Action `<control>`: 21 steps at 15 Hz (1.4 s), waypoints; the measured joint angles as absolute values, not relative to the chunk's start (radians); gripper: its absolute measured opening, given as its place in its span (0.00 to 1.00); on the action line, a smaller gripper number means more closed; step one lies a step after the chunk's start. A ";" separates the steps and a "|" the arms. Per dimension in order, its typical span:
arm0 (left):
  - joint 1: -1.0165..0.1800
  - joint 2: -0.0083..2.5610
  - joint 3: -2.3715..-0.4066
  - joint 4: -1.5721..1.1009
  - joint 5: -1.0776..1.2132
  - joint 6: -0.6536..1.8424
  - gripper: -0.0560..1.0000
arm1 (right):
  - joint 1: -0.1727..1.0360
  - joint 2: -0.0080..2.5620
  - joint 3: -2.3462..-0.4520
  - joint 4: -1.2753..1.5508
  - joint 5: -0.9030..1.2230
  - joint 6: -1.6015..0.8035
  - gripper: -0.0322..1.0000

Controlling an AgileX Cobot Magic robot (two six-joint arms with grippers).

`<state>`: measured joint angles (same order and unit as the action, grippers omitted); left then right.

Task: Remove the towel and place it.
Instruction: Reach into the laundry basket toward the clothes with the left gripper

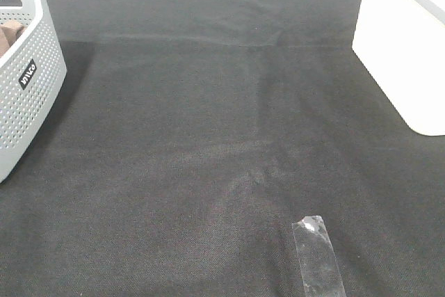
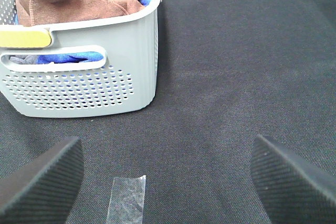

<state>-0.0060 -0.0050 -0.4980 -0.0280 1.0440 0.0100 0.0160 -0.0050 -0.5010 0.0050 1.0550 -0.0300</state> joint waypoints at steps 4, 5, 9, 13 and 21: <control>-0.006 -0.005 -0.498 -0.028 1.044 0.010 0.82 | 0.016 -0.005 -0.501 0.005 1.055 -0.030 0.97; -0.006 -0.005 -0.498 -0.028 1.044 0.010 0.82 | 0.016 -0.005 -0.501 0.005 1.055 -0.030 0.97; -0.006 -0.005 -0.498 -0.028 1.044 0.010 0.82 | 0.016 -0.005 -0.501 0.005 1.055 -0.030 0.97; -0.006 -0.005 -0.498 -0.028 1.044 0.010 0.82 | 0.016 -0.005 -0.501 0.005 1.055 -0.030 0.97; -0.006 -0.005 -0.498 -0.028 1.044 0.010 0.82 | 0.016 -0.005 -0.501 0.005 1.055 -0.030 0.97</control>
